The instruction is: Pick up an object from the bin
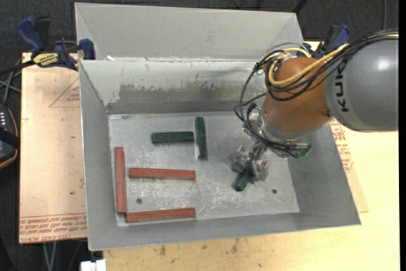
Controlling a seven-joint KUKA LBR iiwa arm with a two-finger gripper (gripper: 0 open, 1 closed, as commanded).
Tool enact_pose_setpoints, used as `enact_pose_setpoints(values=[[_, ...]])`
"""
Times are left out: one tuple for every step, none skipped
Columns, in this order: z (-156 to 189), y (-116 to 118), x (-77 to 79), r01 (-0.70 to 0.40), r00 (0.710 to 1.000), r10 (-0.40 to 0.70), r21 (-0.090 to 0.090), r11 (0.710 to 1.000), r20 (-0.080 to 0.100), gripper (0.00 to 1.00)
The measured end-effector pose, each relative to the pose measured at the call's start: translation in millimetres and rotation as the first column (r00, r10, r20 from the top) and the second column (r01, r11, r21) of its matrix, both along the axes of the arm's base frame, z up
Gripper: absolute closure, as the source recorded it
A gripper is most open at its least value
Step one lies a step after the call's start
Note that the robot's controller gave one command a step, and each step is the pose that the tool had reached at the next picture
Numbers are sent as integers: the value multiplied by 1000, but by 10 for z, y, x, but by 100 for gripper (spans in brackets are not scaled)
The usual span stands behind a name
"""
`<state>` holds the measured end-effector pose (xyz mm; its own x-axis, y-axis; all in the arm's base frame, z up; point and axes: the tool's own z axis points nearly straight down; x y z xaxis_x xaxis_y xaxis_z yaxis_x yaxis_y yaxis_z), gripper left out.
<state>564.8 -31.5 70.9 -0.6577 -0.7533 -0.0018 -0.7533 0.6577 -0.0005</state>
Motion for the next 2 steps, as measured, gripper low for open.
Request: enact_pose_setpoints(values=[[0, 0, 0, 0, 1000, 0, 0, 1000, 0, 100], [14, 0, -2, 0, 1000, 0, 0, 1000, 0, 100]])
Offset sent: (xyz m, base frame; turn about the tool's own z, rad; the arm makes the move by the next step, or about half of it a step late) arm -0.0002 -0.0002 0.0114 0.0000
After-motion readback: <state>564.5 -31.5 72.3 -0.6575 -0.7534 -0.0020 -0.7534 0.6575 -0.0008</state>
